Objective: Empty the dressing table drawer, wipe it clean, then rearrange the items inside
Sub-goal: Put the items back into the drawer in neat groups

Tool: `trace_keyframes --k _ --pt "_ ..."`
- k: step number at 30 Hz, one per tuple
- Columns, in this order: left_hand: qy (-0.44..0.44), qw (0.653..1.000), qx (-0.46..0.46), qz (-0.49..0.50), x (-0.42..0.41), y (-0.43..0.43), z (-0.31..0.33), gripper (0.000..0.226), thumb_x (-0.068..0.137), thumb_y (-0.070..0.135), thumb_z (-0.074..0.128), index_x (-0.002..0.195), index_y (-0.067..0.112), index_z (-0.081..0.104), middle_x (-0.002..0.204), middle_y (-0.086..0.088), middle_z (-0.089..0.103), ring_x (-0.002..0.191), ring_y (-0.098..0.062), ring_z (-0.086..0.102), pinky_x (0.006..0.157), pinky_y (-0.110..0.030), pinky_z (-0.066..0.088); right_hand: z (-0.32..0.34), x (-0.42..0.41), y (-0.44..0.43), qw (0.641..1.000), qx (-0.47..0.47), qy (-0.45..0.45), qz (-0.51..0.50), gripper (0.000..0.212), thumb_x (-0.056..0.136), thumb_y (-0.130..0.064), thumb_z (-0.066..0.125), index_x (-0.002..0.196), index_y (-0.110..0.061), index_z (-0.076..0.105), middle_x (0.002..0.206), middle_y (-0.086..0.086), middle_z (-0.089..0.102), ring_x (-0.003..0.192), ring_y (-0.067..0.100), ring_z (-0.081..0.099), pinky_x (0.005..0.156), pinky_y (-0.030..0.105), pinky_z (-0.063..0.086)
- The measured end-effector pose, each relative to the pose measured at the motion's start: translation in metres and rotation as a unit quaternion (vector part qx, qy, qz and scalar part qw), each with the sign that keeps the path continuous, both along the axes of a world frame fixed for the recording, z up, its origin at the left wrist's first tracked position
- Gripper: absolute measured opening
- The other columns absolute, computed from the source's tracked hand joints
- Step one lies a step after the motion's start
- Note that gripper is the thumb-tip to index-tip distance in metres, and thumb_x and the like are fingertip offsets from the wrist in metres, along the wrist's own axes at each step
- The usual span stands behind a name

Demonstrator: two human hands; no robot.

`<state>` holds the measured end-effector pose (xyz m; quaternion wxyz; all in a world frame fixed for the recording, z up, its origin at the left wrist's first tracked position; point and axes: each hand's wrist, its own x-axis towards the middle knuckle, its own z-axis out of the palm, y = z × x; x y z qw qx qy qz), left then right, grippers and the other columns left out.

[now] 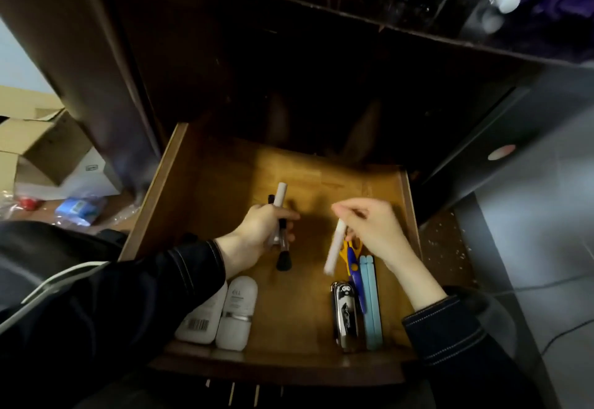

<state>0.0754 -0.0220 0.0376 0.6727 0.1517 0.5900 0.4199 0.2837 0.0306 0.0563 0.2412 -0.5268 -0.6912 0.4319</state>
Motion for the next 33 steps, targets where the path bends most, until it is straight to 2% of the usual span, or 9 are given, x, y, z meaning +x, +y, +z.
trace_keyframes --k 5,7,10,13,15,19,23,28,33 --pt "-0.013 1.0 -0.008 -0.023 0.001 -0.002 0.004 0.053 0.085 0.009 0.069 0.134 -0.001 0.051 0.094 -0.012 0.059 0.066 -0.025 0.06 0.068 -0.034 0.05 -0.022 -0.015 -0.021 0.986 -0.027 -0.128 0.103 0.011 0.093 -0.027 0.071 0.097 -0.022 0.08 0.082 -0.018 0.071 0.065 -0.013 0.063 0.05 0.011 0.047" --pt "-0.011 0.999 -0.009 -0.031 0.002 -0.003 0.002 0.049 0.086 0.009 0.068 0.131 -0.003 0.055 0.094 -0.012 0.059 0.066 -0.024 0.06 0.067 -0.033 0.05 -0.024 -0.017 -0.025 0.978 -0.022 -0.171 0.121 0.013 0.092 -0.031 0.072 0.094 -0.022 0.081 0.084 -0.014 0.074 0.077 -0.008 0.065 0.063 0.014 0.05" --pt "-0.006 0.999 -0.013 -0.041 0.002 -0.004 0.003 0.045 0.086 0.01 0.067 0.127 -0.004 0.059 0.092 -0.011 0.058 0.065 -0.023 0.06 0.067 -0.033 0.05 -0.025 -0.019 -0.028 0.96 -0.014 -0.244 0.137 0.017 0.089 -0.037 0.072 0.088 -0.021 0.079 0.081 -0.007 0.073 0.079 0.009 0.066 0.07 0.034 0.053" --pt "0.0 0.999 -0.011 -0.049 0.003 -0.005 0.002 0.042 0.086 0.011 0.066 0.125 -0.003 0.062 0.091 -0.011 0.059 0.066 -0.023 0.06 0.069 -0.033 0.049 -0.025 -0.019 -0.029 0.935 0.02 -0.325 0.143 0.019 0.089 -0.039 0.071 0.099 -0.024 0.07 0.089 -0.007 0.068 0.086 0.016 0.062 0.068 0.034 0.05" --pt "0.002 0.999 -0.01 -0.049 0.002 -0.006 0.002 0.038 0.087 0.012 0.065 0.122 -0.003 0.064 0.087 -0.009 0.06 0.065 -0.022 0.06 0.068 -0.032 0.049 -0.025 -0.02 -0.029 0.925 0.03 -0.351 0.145 0.012 0.089 -0.035 0.069 0.095 -0.025 0.066 0.088 -0.008 0.068 0.085 0.018 0.062 0.069 0.037 0.053" --pt "0.004 0.999 -0.017 -0.046 0.002 -0.007 0.002 0.039 0.087 0.012 0.065 0.122 -0.003 0.064 0.083 -0.007 0.06 0.065 -0.022 0.061 0.067 -0.032 0.049 -0.024 -0.023 -0.033 0.913 0.004 -0.371 0.171 0.016 0.083 -0.035 0.075 0.087 -0.027 0.062 0.082 -0.007 0.068 0.079 0.018 0.065 0.071 0.04 0.056" --pt "0.01 0.998 -0.014 -0.052 0.002 -0.008 0.003 0.035 0.088 0.012 0.064 0.119 -0.002 0.066 0.084 -0.008 0.06 0.066 -0.022 0.061 0.069 -0.033 0.049 -0.024 -0.022 -0.039 0.894 0.02 -0.397 0.208 0.018 0.082 -0.036 0.076 0.091 -0.028 0.064 0.082 -0.008 0.067 0.076 0.016 0.065 0.071 0.038 0.057" --pt "0.015 0.998 -0.011 -0.057 0.003 -0.008 0.004 0.032 0.09 0.012 0.062 0.119 -0.002 0.066 0.085 -0.008 0.059 0.068 -0.022 0.061 0.072 -0.035 0.049 -0.018 -0.023 -0.044 0.863 0.035 -0.447 0.232 0.019 0.084 -0.038 0.075 0.092 -0.022 0.068 0.088 -0.003 0.069 0.08 0.021 0.066 0.075 0.041 0.057" --pt "0.014 0.998 -0.011 -0.06 0.003 -0.009 0.002 0.032 0.09 0.011 0.062 0.119 -0.003 0.065 0.085 -0.009 0.059 0.067 -0.022 0.06 0.07 -0.034 0.049 -0.013 -0.023 -0.048 0.854 0.028 -0.461 0.238 0.018 0.084 -0.034 0.076 0.088 -0.019 0.067 0.09 0.0 0.069 0.081 0.024 0.067 0.078 0.044 0.058"
